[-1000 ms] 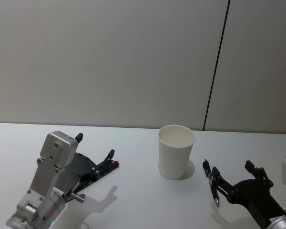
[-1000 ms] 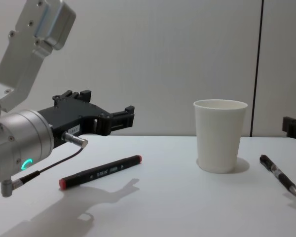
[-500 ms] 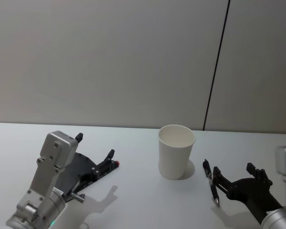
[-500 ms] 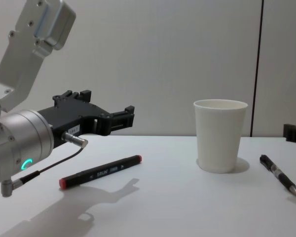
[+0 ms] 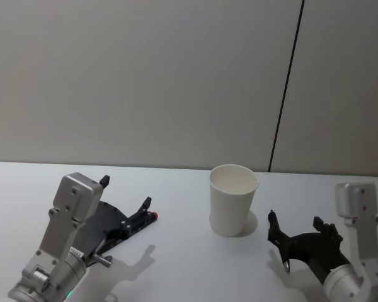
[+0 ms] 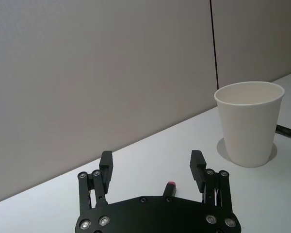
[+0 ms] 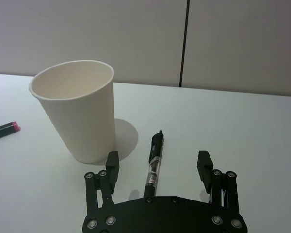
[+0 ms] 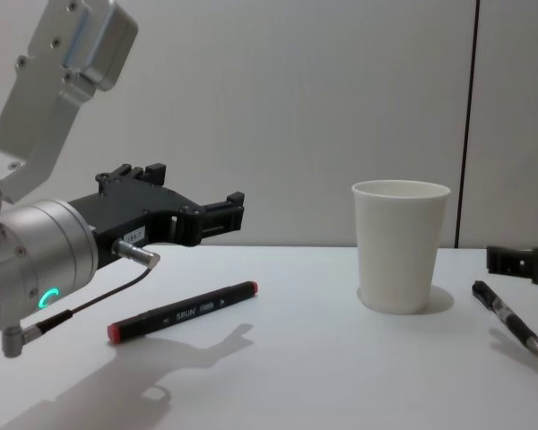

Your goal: Place the pen into the pen holder.

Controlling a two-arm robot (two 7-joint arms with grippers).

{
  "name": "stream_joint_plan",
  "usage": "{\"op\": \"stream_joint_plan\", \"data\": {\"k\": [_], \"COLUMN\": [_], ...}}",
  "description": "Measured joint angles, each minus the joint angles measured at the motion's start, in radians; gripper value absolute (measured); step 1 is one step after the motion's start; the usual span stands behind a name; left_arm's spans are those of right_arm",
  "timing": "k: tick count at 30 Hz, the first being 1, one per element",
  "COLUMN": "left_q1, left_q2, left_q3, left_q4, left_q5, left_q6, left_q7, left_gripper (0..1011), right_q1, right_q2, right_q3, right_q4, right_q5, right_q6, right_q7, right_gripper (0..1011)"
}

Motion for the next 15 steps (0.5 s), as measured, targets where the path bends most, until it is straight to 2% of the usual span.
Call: {"op": "stream_joint_plan", "data": {"k": [15], "left_q1": [0.0], "left_q2": [0.0], "left_q3": [0.0], "left_q4": [0.0], "left_q5": [0.0], "left_q6": [0.0], "left_q7": [0.0], "left_gripper": [1001], "right_q1": [0.068], "right_q2": [-0.079], "right_q3": [-0.026], "right_q4": [0.085], "right_q5": [-0.033], "right_q6": [0.054], "right_q7": [-0.065], "right_gripper": [1001]}}
